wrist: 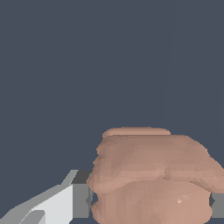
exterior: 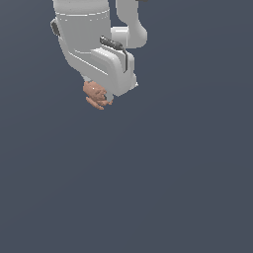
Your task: Pick up the object and move it to a goal position.
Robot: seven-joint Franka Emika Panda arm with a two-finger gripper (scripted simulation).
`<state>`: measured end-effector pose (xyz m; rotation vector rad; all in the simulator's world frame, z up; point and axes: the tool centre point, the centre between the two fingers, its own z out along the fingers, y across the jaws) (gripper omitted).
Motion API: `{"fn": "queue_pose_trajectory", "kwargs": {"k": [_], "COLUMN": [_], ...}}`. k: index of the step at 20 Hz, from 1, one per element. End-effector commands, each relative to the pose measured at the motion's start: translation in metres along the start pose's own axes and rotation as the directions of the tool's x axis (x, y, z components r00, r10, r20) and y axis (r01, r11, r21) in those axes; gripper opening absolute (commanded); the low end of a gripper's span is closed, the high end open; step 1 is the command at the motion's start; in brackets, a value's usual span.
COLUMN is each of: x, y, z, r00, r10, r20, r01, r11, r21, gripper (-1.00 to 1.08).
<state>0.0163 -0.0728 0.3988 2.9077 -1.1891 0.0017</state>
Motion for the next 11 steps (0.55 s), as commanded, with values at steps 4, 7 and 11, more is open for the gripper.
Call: {"fn": "queue_pose_trajectory", "kwargs": {"k": [4,7,11], "x": [0.006,0.008,0.009], "y": [-0.002,-0.002,-0.003], "z": [-0.017,-0.021,-0.023], "r00": [1.000,1.000,1.000], "r10": [-0.001,-0.001,-0.001], "r20": [0.001,0.001,0.001], "r01": [0.001,0.001,0.001], "r11": [1.000,1.000,1.000], "r21": [0.000,0.000,0.000], "gripper": [-1.00,-1.00,-1.00]}}
